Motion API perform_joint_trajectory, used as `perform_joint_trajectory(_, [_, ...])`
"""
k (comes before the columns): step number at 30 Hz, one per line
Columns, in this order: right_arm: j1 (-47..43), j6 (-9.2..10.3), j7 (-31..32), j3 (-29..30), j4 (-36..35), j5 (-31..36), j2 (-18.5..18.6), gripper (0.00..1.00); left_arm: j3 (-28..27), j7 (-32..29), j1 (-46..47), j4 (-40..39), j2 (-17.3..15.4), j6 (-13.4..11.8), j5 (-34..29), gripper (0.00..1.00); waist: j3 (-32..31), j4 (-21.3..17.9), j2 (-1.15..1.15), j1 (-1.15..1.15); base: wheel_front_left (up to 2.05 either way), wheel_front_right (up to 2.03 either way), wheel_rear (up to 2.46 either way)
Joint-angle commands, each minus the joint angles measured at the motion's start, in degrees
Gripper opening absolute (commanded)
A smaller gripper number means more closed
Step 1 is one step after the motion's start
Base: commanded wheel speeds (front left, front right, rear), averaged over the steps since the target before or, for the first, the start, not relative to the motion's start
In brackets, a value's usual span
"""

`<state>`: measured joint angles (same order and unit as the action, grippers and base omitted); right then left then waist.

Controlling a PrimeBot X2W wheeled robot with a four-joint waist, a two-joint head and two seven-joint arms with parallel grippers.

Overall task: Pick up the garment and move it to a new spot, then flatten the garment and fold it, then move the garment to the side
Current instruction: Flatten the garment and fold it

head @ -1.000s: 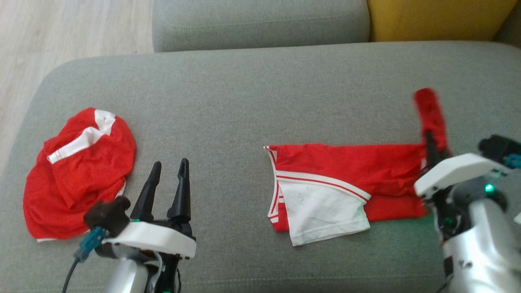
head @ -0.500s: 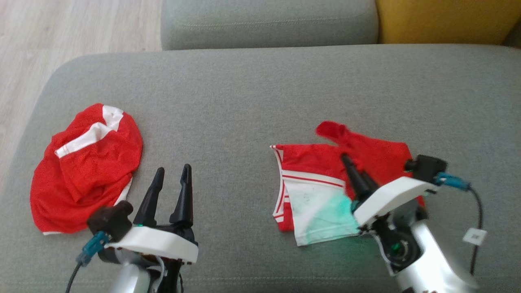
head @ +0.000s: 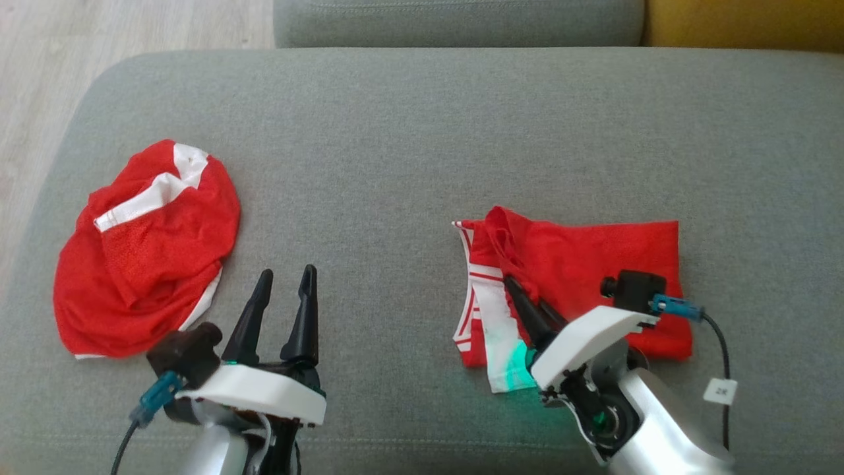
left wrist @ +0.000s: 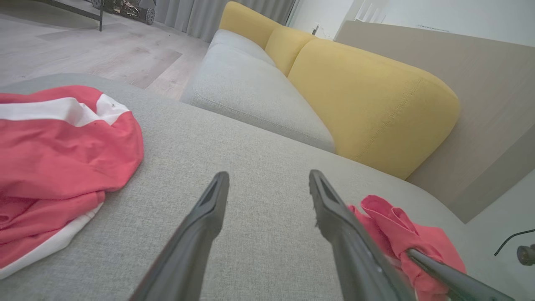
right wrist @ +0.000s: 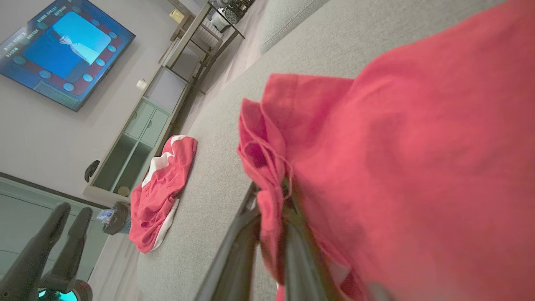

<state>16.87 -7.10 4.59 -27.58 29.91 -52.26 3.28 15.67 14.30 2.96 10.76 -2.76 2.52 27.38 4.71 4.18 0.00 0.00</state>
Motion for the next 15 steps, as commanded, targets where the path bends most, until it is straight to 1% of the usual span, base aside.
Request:
perform_joint_trajectory(1, [2.5,-0.39,-0.8,-1.2,-1.3,-0.5,-0.4,1.0,-1.8,0.7,2.7,-1.5,-0.1,-0.2,0.5,1.0,0.0,0.0,0.0,0.0,0.0,0.0,0.0])
perform_joint_trajectory(5, [3.7,-0.39,-1.3,-0.8,0.4,-1.0,-0.4,1.0,-2.0,0.7,2.8,-0.7,-0.1,-0.2,0.4,1.0,-0.3,-0.2,0.0,0.0,0.0,0.0,0.0])
perform_joint_trajectory(9, [5.0,-0.39,-1.8,1.9,0.9,1.2,-0.4,1.0,-2.5,0.7,2.8,-0.7,-0.1,-0.6,0.4,1.0,-1.0,-0.8,0.0,0.0,0.0,0.0,0.0])
perform_joint_trajectory(12, [5.8,-0.39,-2.0,5.7,0.4,5.5,-0.3,1.0,-2.8,0.7,2.6,-1.2,-0.1,-0.7,0.5,1.0,-1.4,-1.6,0.0,0.0,0.0,0.0,0.0])
perform_joint_trajectory(15, [5.9,-0.39,-2.0,9.9,-1.7,10.6,0.8,1.0,-2.9,0.7,2.5,-2.0,-0.1,-0.5,0.5,1.0,-1.7,-2.5,0.0,0.0,0.0,0.0,0.0])
